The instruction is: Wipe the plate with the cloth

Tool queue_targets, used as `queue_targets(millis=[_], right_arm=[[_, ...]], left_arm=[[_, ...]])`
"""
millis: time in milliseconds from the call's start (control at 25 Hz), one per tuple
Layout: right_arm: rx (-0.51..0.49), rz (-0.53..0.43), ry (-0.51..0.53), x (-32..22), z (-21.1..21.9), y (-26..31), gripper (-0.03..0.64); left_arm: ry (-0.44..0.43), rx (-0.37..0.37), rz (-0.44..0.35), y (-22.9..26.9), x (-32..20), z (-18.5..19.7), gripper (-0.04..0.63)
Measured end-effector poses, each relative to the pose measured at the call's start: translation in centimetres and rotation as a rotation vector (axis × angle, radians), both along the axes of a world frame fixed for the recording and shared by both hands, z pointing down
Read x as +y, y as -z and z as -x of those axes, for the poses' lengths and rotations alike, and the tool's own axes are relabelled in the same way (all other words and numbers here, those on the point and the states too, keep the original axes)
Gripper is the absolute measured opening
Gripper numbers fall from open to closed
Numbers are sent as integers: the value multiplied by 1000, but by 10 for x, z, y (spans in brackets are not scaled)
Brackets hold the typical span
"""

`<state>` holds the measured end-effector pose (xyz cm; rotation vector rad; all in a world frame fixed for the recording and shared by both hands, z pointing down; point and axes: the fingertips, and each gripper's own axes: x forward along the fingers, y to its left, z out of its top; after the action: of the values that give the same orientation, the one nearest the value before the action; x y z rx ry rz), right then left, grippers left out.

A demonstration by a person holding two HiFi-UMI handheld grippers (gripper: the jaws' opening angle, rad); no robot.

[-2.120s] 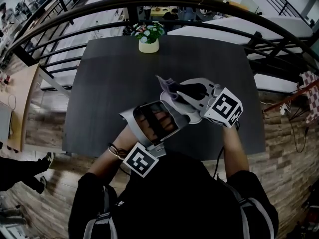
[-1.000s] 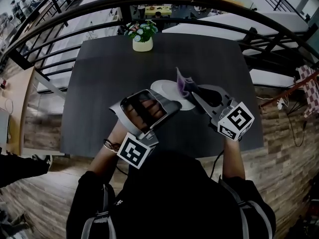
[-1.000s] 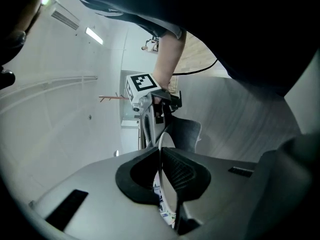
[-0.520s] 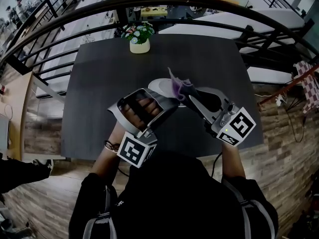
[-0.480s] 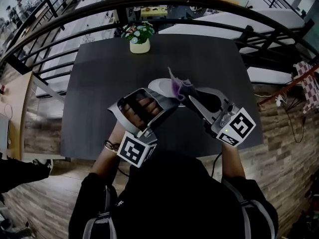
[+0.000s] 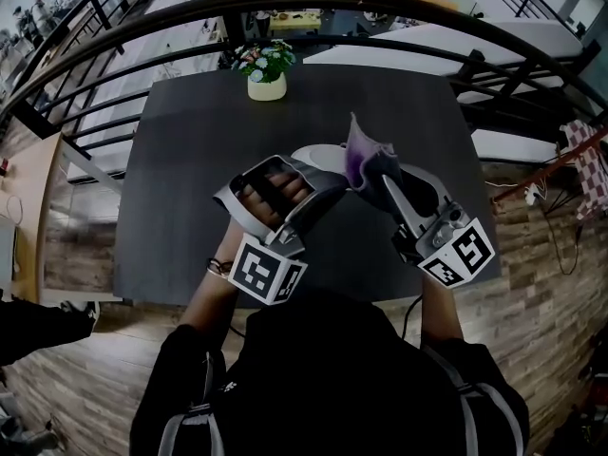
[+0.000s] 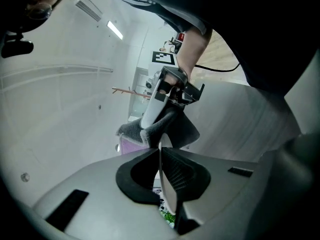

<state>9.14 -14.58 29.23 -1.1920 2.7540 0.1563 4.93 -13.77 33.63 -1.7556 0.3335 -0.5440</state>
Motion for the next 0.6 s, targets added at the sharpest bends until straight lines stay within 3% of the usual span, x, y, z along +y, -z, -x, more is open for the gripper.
queue_targets(millis=[440,600], right_arm=[[-57,-45,-104,-6,-29,11,41],[-73,-50,-118,-6,-31,12,41]], left_arm=[[32,80,96,9,-28,-10,23],[62,153,155,14,-32,-5,23]])
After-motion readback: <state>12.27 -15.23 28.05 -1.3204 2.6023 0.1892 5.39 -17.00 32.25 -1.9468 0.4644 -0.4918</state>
